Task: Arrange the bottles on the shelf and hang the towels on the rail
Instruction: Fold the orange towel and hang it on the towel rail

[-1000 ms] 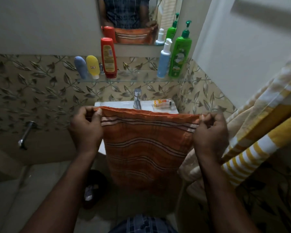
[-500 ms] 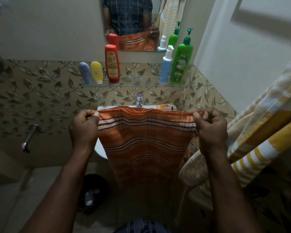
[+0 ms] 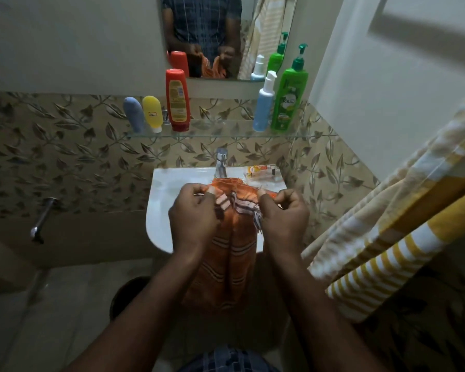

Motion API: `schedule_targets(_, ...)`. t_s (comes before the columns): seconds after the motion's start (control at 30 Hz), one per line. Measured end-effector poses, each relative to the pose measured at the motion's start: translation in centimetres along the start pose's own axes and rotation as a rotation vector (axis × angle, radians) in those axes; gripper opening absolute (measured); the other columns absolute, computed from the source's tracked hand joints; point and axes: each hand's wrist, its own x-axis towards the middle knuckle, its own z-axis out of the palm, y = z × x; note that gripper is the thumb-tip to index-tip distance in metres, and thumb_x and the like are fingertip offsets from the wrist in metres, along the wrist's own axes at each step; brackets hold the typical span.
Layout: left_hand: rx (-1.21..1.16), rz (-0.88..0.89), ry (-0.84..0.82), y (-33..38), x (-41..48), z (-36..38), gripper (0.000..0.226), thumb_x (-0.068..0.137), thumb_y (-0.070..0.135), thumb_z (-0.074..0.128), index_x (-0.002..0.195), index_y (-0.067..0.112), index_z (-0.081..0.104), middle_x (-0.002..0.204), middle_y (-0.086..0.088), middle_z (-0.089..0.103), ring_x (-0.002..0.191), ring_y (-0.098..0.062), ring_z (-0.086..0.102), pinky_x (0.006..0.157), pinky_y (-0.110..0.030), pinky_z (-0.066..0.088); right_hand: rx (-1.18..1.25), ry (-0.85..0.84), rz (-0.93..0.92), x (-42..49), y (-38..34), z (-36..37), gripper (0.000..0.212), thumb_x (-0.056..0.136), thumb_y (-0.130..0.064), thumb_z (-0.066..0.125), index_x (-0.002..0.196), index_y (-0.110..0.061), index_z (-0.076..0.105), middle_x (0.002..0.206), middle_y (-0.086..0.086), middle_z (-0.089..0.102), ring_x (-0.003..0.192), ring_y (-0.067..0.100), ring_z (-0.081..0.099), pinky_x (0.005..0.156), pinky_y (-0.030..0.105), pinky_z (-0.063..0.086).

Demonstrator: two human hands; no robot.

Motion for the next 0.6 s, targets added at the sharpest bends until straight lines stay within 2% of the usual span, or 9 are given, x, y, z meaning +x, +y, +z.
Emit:
schedule_targets(0.07,0.15,0.151,0.015,0.4,-1.5,0.5,0.01,0.095,0.037,0.07,0.092,0.028,0.069,0.084,0.011,0.074,0.081,-0.007,0.072,0.071,-0.018,0.055,-0.027,-0.032,-0.056,-0.8,-0.3,0.5,0.042,0.084,-0.02,0.085,0.067,-0.023,0.047,0.062,-0.008,0.05,0.058,0.012,0.046,0.06,0.036,0.046)
schedule_targets(0.1,0.189,0.196,0.024,0.8,-2.1,0.7,0.007,0.096,0.032,0.072,0.091,0.029,0.069,0.081,0.015,0.072,0.08,0.001,0.069,0.067,-0.009,0.048,-0.034,-0.043,-0.074,-1.2,-0.5,0.7,0.043,0.084,-0.018,0.086,0.067,-0.023,0.046,0.06,-0.01,0.048,0.056,0.011,0.045,0.058,0.035,0.045)
schedule_targets(0.13,0.209,0.227,0.027,1.1,-2.4,0.8,0.006,0.096,0.03,0.074,0.091,0.029,0.071,0.079,0.017,0.071,0.077,0.004,0.068,0.063,-0.007,0.044,-0.031,-0.048,-0.083,-1.6,-0.7,0.7,0.044,0.084,-0.018,0.086,0.067,-0.024,0.046,0.059,-0.012,0.048,0.055,0.01,0.045,0.056,0.033,0.045)
schedule_targets(0.23,0.261,0.298,0.031,1.1,-2.8,0.7,0.009,0.094,0.031,0.077,0.095,0.022,0.078,0.08,0.013,0.075,0.075,0.003,0.068,0.064,-0.01,0.048,-0.039,-0.041,-0.107,-2.4,-1.1,0.7,0.045,0.084,-0.018,0.087,0.065,-0.024,0.046,0.056,-0.012,0.048,0.051,0.004,0.044,0.053,0.026,0.044)
schedule_targets(0.33,0.27,0.316,0.028,0.9,-3.0,0.8,0.015,0.093,0.03,0.078,0.101,0.019,0.082,0.086,0.009,0.079,0.077,0.002,0.071,0.068,-0.011,0.054,-0.063,-0.025,-0.106,-2.5,-1.2,0.8,0.045,0.083,-0.018,0.087,0.066,-0.024,0.046,0.057,-0.011,0.049,0.053,0.005,0.044,0.055,0.032,0.046)
schedule_targets(0.4,0.276,0.327,0.018,0.9,-3.3,0.9,0.016,0.094,0.029,0.078,0.105,0.018,0.083,0.088,0.008,0.08,0.075,0.005,0.069,0.067,-0.003,0.05,-0.076,-0.021,-0.102,-2.5,-1.3,0.8,0.045,0.083,-0.017,0.087,0.066,-0.025,0.046,0.058,-0.011,0.049,0.054,0.007,0.045,0.056,0.034,0.047)
schedule_targets(0.6,0.285,0.406,0.025,1.2,-3.8,0.9,0.014,0.095,0.025,0.077,0.104,0.018,0.084,0.091,0.006,0.081,0.075,0.002,0.068,0.067,0.002,0.045,-0.141,-0.032,-0.226,-3.2,-1.7,0.5,0.038,0.085,-0.019,0.085,0.071,-0.019,0.05,0.06,-0.01,0.049,0.053,0.004,0.047,0.052,0.02,0.042)
